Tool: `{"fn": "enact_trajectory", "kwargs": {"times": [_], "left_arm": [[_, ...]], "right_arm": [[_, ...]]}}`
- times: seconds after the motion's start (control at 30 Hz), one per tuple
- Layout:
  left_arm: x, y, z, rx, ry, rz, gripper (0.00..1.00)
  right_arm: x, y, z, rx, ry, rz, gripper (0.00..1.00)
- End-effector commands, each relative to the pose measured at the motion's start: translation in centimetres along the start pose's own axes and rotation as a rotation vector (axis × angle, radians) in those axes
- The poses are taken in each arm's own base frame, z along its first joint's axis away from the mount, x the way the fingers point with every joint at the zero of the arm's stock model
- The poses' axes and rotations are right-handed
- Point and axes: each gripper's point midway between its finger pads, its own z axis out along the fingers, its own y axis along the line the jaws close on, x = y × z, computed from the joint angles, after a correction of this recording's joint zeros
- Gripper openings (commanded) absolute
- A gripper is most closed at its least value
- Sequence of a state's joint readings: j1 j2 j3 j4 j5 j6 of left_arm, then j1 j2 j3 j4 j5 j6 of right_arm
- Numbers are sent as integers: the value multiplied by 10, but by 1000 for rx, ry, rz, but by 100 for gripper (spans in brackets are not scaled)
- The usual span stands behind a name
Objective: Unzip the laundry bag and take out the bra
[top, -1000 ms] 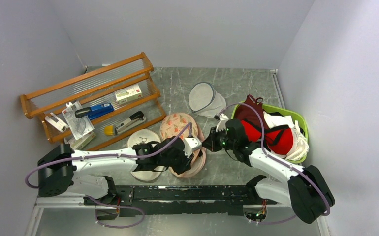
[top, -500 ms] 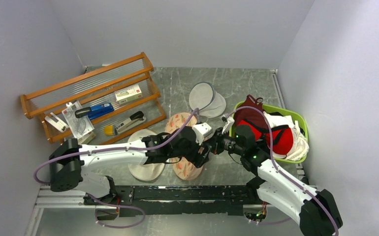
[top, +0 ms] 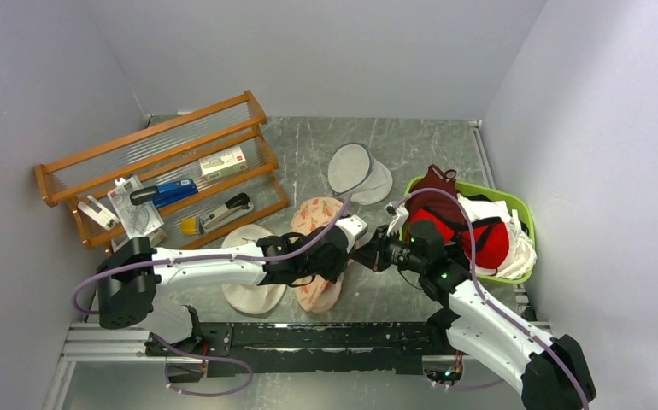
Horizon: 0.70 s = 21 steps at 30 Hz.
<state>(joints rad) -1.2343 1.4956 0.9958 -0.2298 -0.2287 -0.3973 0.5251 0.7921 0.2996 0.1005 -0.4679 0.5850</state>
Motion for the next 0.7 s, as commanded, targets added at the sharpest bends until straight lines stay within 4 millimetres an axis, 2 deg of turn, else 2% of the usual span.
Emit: {"fn": "enact_trajectory", "kwargs": {"times": [0.0, 0.1, 0.17, 0.37, 0.5, 0.67], "left_arm": [[5, 9, -12, -27, 9, 24, 27], [13, 12, -19, -22, 17, 25, 12], [16, 12, -24, -9, 14, 19, 7], [32, 11, -31, 37, 30, 11, 7], [46, 15, -32, 25, 64, 6, 7], [58, 18, -35, 26, 79, -16, 7]], "right_arm": [[-6, -12, 0, 73, -36, -8, 0], [-6, -24, 3, 128, -37, -9, 0], [-7, -32, 5, 162, -41, -12, 0], [-19, -68, 12, 324, -89, -6, 0], [-38, -84, 17, 402, -122, -34, 0], [-69, -108, 13, 480, -172, -28, 0]]}}
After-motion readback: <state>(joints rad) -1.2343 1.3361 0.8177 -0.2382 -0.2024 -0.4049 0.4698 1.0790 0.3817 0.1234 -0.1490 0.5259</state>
